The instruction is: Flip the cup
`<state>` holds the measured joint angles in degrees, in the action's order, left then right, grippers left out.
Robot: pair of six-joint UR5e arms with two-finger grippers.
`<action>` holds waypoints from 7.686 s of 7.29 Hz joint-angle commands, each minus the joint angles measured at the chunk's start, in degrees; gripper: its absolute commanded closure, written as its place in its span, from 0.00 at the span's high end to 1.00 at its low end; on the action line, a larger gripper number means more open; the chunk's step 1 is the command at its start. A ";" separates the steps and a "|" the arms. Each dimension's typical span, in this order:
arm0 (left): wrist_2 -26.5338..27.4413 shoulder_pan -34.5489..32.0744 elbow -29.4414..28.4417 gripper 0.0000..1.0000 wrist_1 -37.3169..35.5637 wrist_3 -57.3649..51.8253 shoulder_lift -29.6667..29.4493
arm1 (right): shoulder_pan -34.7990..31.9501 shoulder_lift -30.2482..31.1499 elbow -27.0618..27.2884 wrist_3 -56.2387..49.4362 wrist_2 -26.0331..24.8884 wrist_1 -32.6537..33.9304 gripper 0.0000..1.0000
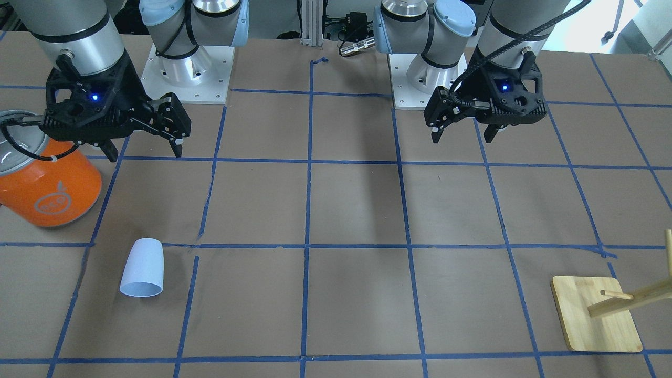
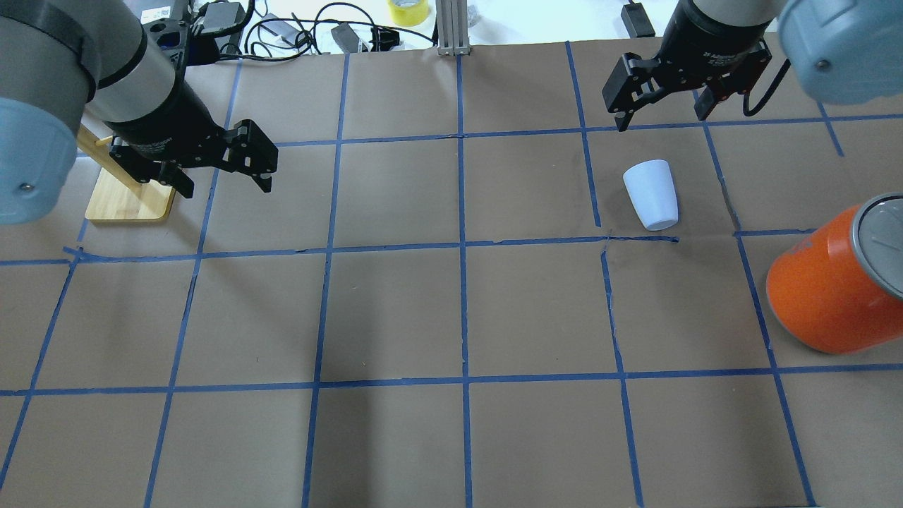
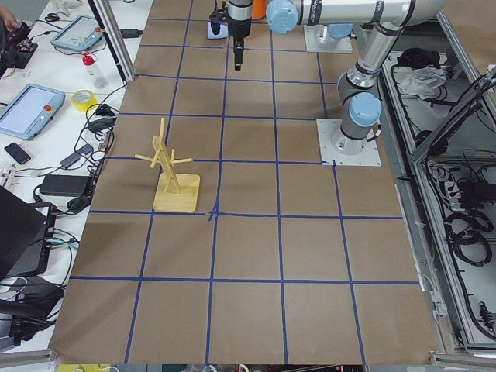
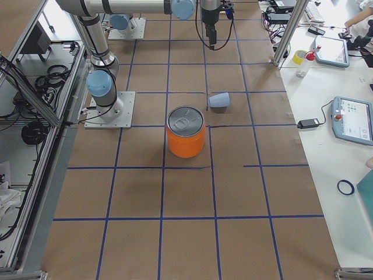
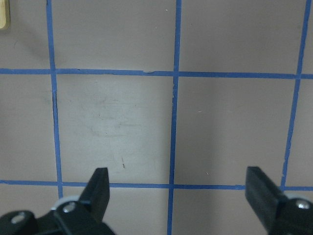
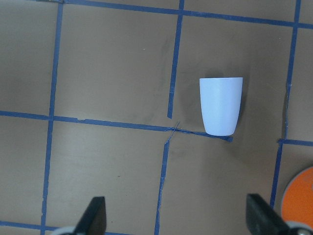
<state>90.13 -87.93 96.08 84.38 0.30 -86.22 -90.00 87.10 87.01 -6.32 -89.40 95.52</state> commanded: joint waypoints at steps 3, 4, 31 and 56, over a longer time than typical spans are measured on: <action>0.05 0.04 0.07 1.00 0.09 -0.47 0.00 | 0.09 -0.09 0.00 -0.09 0.10 0.10 1.00; 0.14 0.04 0.25 1.00 0.17 -0.56 -0.08 | 0.44 -0.35 0.00 -0.18 0.28 0.37 1.00; 0.93 0.39 0.07 1.00 -0.09 -0.47 0.18 | 4.59 -23.14 12.13 -10.35 -2.28 38.78 0.05; 3.48 9.62 -0.63 1.00 -2.37 -6.45 0.09 | -22.33 -23.86 4.58 -47.33 5.46 31.39 1.00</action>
<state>93.99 -78.37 95.66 82.03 -6.03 -86.09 -113.28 58.92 92.07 -58.18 -84.10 134.86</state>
